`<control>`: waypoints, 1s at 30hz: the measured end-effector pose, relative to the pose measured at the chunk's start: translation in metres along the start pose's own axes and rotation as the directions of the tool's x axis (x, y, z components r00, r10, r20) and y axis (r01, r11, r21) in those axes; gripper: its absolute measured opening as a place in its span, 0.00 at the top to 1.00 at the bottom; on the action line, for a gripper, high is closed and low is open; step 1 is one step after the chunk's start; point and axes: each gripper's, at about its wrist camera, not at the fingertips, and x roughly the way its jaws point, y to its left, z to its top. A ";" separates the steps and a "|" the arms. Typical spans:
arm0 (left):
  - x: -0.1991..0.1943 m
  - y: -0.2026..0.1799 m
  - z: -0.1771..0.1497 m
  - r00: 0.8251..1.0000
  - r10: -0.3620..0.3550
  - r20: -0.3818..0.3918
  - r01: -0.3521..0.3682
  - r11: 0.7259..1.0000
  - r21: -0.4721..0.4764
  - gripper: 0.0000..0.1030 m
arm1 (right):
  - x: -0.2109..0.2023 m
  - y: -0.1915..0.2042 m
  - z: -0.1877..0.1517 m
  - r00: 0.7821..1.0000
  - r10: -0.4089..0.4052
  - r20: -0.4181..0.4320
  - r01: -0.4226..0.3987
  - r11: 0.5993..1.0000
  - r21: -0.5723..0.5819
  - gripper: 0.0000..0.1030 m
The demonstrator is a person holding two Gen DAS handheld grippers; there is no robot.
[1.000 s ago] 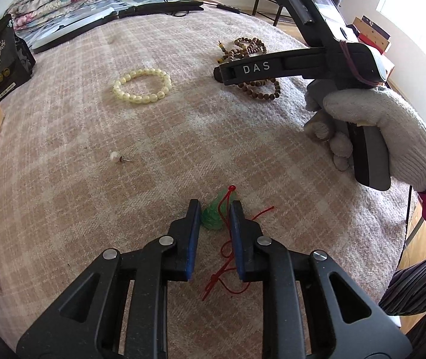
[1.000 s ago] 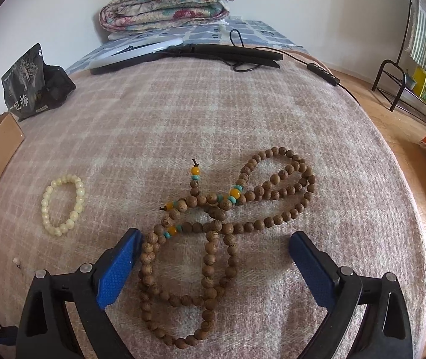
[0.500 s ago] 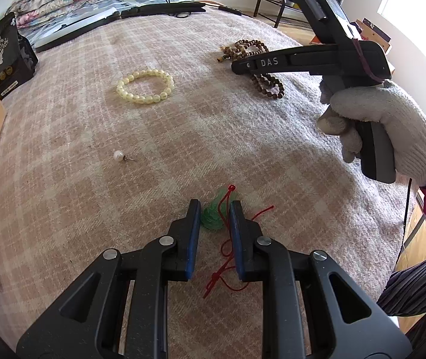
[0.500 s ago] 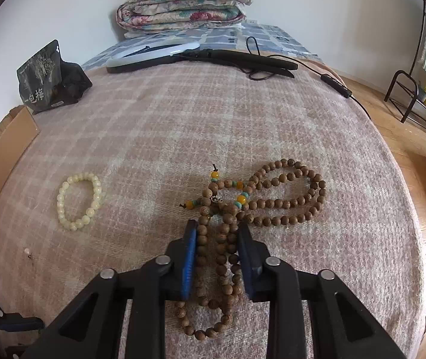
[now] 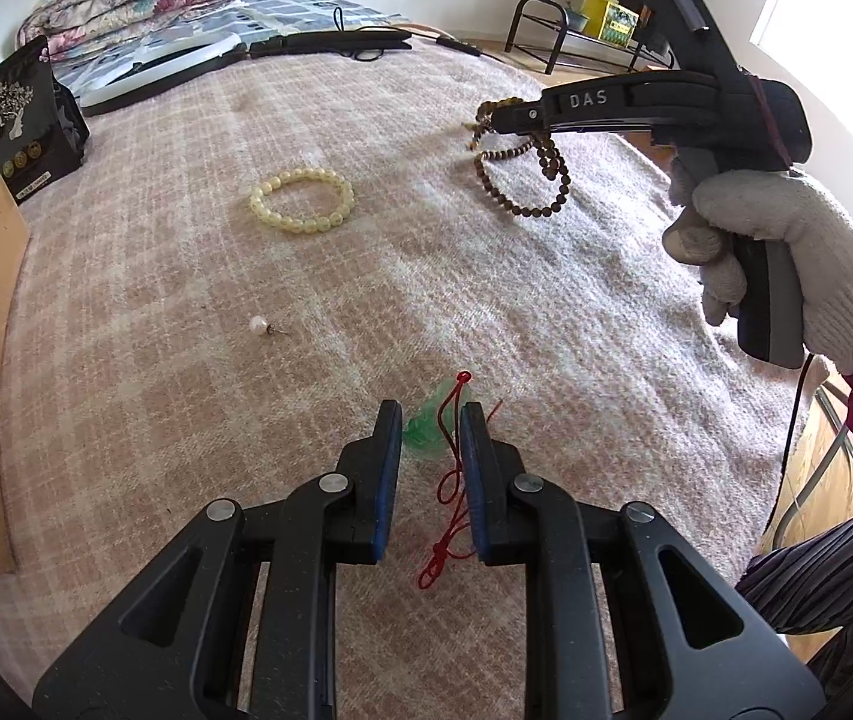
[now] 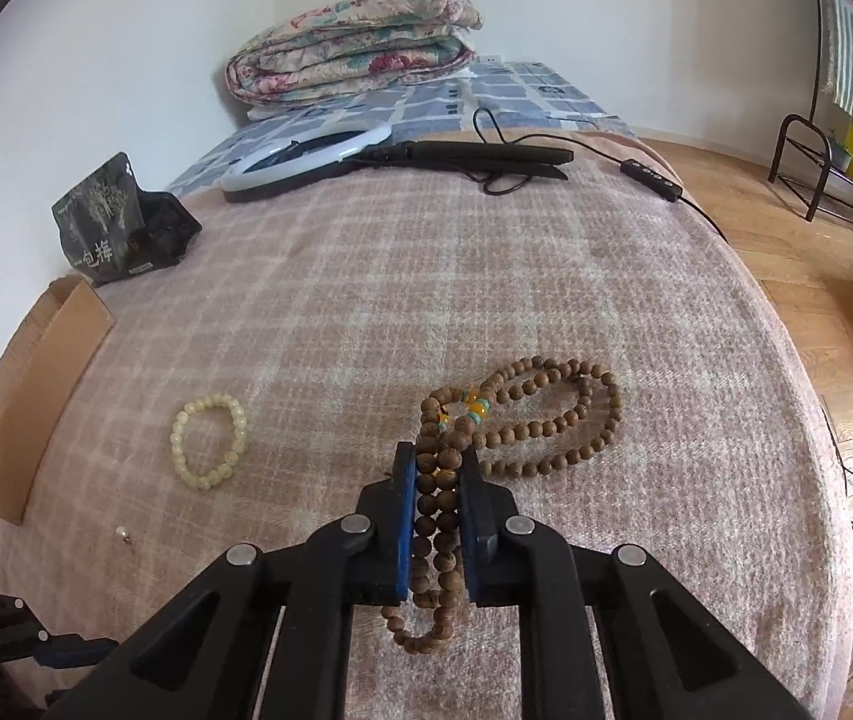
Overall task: Organize jewelry
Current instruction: 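Carry the pendant into the box and open the left tool while the right tool drops the necklace there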
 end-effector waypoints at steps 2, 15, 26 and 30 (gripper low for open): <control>-0.005 0.001 0.001 1.000 -0.003 0.011 0.003 1.000 -0.003 0.82 | -0.010 0.001 0.002 1.000 0.005 0.016 -0.005 1.000 0.004 0.90; -0.066 0.008 0.007 0.992 -0.022 0.123 0.027 0.999 -0.037 0.82 | -0.088 0.043 0.017 0.990 0.062 0.124 -0.058 0.998 -0.037 0.90; -0.123 0.052 0.001 0.976 0.039 0.213 -0.012 0.992 -0.124 0.82 | -0.125 0.116 0.036 0.962 0.185 0.199 -0.163 0.979 -0.123 0.90; -0.140 0.074 -0.005 0.968 0.082 0.235 -0.045 0.986 -0.161 0.82 | -0.128 0.148 0.050 0.947 0.242 0.212 -0.211 0.964 -0.159 0.90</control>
